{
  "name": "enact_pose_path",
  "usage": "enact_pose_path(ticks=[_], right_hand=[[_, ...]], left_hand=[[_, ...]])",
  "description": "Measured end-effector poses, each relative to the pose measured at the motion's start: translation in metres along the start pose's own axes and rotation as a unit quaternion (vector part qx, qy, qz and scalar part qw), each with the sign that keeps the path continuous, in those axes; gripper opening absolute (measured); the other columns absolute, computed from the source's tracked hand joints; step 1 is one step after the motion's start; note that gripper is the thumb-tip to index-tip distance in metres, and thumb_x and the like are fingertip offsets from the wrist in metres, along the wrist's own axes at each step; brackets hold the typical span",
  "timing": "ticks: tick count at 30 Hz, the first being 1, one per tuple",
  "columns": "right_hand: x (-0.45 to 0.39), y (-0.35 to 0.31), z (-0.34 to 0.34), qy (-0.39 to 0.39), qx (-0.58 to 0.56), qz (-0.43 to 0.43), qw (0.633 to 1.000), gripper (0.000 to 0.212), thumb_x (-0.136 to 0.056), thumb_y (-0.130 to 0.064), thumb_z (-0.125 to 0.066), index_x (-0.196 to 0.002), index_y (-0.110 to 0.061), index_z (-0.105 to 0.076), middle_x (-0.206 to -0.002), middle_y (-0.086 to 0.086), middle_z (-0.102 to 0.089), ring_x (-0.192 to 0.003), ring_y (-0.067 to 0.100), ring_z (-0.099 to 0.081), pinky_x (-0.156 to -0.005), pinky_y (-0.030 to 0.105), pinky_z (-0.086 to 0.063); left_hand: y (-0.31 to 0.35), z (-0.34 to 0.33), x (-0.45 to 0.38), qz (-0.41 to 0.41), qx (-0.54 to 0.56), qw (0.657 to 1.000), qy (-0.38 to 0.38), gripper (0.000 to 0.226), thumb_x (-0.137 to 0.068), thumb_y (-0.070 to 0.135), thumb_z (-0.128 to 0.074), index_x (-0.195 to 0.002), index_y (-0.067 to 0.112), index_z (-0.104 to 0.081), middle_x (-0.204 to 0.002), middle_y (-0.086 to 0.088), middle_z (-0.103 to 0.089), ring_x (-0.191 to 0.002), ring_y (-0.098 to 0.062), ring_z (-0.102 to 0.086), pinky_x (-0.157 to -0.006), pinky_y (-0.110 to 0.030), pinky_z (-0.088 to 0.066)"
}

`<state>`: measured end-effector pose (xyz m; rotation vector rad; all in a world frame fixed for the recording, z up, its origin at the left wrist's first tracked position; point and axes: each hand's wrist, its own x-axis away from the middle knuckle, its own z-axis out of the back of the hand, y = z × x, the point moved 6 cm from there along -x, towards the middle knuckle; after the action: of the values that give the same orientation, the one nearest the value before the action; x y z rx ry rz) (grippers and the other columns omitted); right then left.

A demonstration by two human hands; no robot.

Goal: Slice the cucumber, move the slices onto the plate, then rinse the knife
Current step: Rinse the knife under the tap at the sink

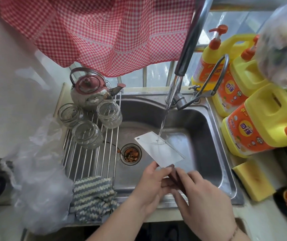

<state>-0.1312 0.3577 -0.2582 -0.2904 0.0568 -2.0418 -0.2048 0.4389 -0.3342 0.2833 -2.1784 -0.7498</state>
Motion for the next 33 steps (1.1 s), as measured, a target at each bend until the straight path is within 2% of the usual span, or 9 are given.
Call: enact_pose_path(ticks=[2, 5, 8, 12, 17, 21, 24, 27, 33], right_hand=[[-0.016, 0.007, 0.015, -0.057, -0.123, -0.04, 0.99, 0.035, -0.078, -0.069, -0.056, -0.108, -0.05, -0.058, -0.089, -0.016, -0.065, -0.069, 0.007, -0.063, -0.06, 0.032, -0.053], [-0.061, 0.043, 0.02, -0.05, -0.376, -0.147, 0.913, 0.033, -0.086, -0.057, -0.05, -0.095, -0.032, -0.07, -0.085, -0.004, -0.072, -0.067, 0.014, -0.064, -0.071, 0.043, -0.057], [-0.122, 0.08, 0.025, 0.059, -0.321, -0.156, 0.932, 0.019, -0.097, -0.035, -0.052, -0.097, -0.024, -0.068, -0.094, 0.001, -0.071, -0.084, 0.021, -0.066, -0.082, 0.046, -0.057], [-0.185, 0.107, 0.022, 0.12, -0.332, -0.196, 0.915, 0.03, -0.101, -0.038, -0.039, -0.077, -0.027, -0.054, -0.09, 0.004, -0.068, -0.088, 0.031, -0.065, -0.086, 0.051, -0.052], [-0.212, 0.107, 0.035, 0.167, -0.305, -0.192, 0.918, 0.036, -0.104, -0.026, -0.035, -0.081, -0.011, -0.058, -0.091, 0.019, -0.064, -0.093, 0.039, -0.06, -0.074, 0.034, -0.037], [-0.216, 0.099, 0.05, 0.17, -0.321, -0.225, 0.904, 0.036, -0.105, -0.028, -0.034, -0.11, -0.001, -0.057, -0.112, 0.024, -0.057, -0.107, 0.038, -0.052, -0.084, 0.035, -0.034], [-0.223, 0.095, 0.055, 0.171, -0.359, -0.208, 0.894, 0.031, -0.103, -0.028, -0.04, -0.094, -0.008, -0.062, -0.094, 0.018, -0.065, -0.084, 0.024, -0.062, -0.086, 0.041, -0.044], [-0.197, 0.093, 0.044, 0.12, -0.317, -0.197, 0.92, 0.027, -0.093, -0.036, -0.053, -0.073, -0.019, -0.06, -0.07, 0.004, -0.064, -0.071, 0.026, -0.067, -0.076, 0.044, -0.056], [-0.063, 0.029, 0.02, -0.067, -0.326, -0.108, 0.937, 0.025, -0.085, -0.052, -0.056, -0.1, -0.032, -0.059, -0.079, -0.007, -0.067, -0.06, 0.006, -0.064, -0.061, 0.027, -0.055]], left_hand=[[0.007, 0.009, -0.008, 0.008, 0.011, 1.0, 0.026, 0.024, -0.1, 0.001, -0.05, -0.123, -0.006, -0.053, -0.09, -0.012, -0.068, -0.075, -0.026, -0.068, -0.065, -0.038, -0.059], [0.016, 0.017, -0.016, 0.021, 0.01, 0.999, 0.042, 0.014, -0.101, 0.002, -0.05, -0.114, 0.004, -0.053, -0.09, -0.011, -0.07, -0.071, -0.023, -0.07, -0.063, -0.035, -0.059], [0.02, 0.016, -0.022, 0.02, -0.004, 0.999, 0.027, 0.012, -0.1, 0.003, -0.051, -0.112, 0.006, -0.053, -0.093, -0.011, -0.071, -0.076, -0.023, -0.07, -0.066, -0.035, -0.058], [0.026, 0.009, -0.026, 0.009, -0.016, 1.0, 0.006, 0.014, -0.1, 0.003, -0.052, -0.113, 0.007, -0.056, -0.096, -0.011, -0.07, -0.078, -0.023, -0.069, -0.069, -0.036, -0.058], [0.032, 0.004, -0.025, -0.001, -0.022, 1.0, -0.016, 0.016, -0.1, 0.002, -0.052, -0.113, 0.009, -0.058, -0.099, -0.013, -0.067, -0.081, -0.024, -0.068, -0.072, -0.037, -0.058], [0.037, 0.005, -0.022, -0.014, -0.04, 0.999, -0.029, 0.017, -0.1, 0.001, -0.051, -0.11, 0.012, -0.059, -0.096, -0.012, -0.067, -0.077, -0.021, -0.067, -0.068, -0.033, -0.057], [0.04, 0.007, -0.023, -0.02, -0.05, 0.998, -0.027, 0.017, -0.1, 0.003, -0.052, -0.113, 0.012, -0.058, -0.095, -0.011, -0.069, -0.077, -0.021, -0.068, -0.07, -0.034, -0.058], [0.04, 0.008, -0.025, -0.023, -0.053, 0.998, -0.016, 0.021, -0.101, 0.003, -0.052, -0.121, 0.009, -0.055, -0.095, -0.01, -0.071, -0.08, -0.021, -0.069, -0.073, -0.035, -0.059], [0.035, 0.006, -0.034, -0.031, -0.119, 0.992, 0.013, 0.025, -0.099, 0.008, -0.057, -0.124, 0.013, -0.057, -0.1, -0.005, -0.076, -0.093, -0.024, -0.072, -0.101, -0.048, -0.053]])
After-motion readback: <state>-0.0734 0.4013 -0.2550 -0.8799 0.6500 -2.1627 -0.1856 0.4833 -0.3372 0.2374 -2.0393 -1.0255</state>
